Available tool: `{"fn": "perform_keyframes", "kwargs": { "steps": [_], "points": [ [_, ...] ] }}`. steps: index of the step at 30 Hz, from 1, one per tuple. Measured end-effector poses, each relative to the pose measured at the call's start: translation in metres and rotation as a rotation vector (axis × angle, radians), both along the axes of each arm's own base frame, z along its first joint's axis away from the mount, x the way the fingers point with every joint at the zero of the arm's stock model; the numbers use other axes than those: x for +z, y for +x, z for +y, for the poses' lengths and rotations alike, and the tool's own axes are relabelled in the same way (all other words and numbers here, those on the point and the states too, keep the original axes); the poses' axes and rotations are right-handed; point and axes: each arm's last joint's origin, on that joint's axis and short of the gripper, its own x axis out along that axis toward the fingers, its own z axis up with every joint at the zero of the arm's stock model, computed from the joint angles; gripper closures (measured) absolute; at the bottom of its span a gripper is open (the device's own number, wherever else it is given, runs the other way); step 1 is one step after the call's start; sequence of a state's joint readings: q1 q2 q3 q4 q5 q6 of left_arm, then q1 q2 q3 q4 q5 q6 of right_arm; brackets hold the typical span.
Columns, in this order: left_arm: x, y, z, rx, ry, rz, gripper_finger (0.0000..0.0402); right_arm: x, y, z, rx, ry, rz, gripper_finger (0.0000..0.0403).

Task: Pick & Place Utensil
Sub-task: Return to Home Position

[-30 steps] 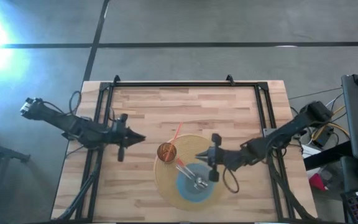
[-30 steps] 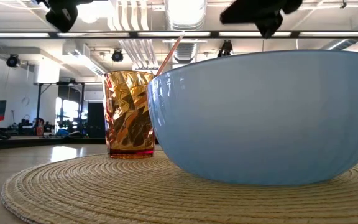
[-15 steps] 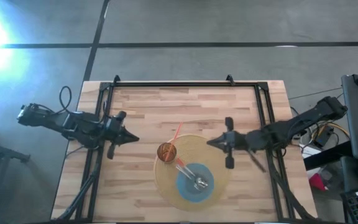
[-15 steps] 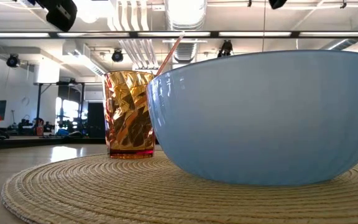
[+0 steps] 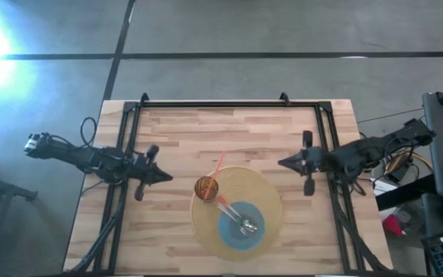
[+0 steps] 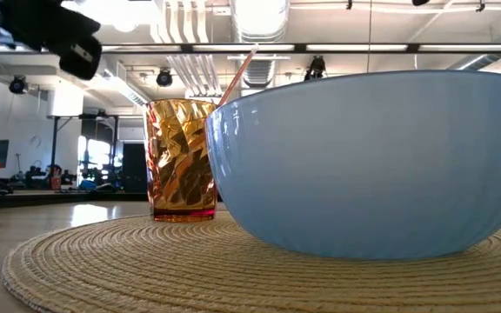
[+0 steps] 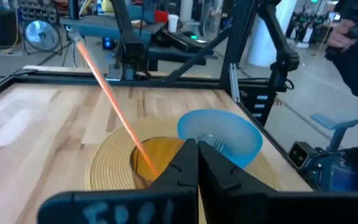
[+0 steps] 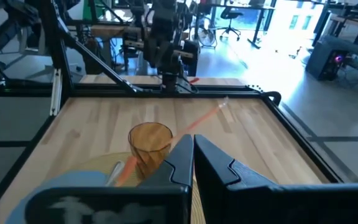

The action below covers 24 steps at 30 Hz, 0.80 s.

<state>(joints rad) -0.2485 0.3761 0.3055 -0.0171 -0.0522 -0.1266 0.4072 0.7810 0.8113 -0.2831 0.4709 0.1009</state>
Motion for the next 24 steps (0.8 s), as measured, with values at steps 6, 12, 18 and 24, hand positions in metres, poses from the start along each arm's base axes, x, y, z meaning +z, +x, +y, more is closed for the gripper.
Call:
{"fn": "perform_keyframes", "kwargs": {
  "steps": [6, 12, 18, 24],
  "points": [
    [-0.026, -0.009, 0.002, 0.0, -0.018, -0.097, 0.0401, -0.008, -0.018, -0.008, 0.0, 0.006, -0.025, 0.0394],
    [-0.045, -0.013, 0.003, 0.0, -0.002, -0.173, 0.0401, -0.005, -0.03, -0.015, -0.059, -0.039, -0.072, 0.0394],
    [-0.057, -0.015, 0.004, 0.0, -0.007, -0.192, 0.0401, 0.006, -0.044, -0.022, -0.092, -0.056, -0.137, 0.0394],
    [-0.057, -0.015, 0.004, 0.001, -0.013, -0.19, 0.0401, 0.016, -0.068, -0.032, -0.096, -0.025, -0.229, 0.0394]
  ]
}}
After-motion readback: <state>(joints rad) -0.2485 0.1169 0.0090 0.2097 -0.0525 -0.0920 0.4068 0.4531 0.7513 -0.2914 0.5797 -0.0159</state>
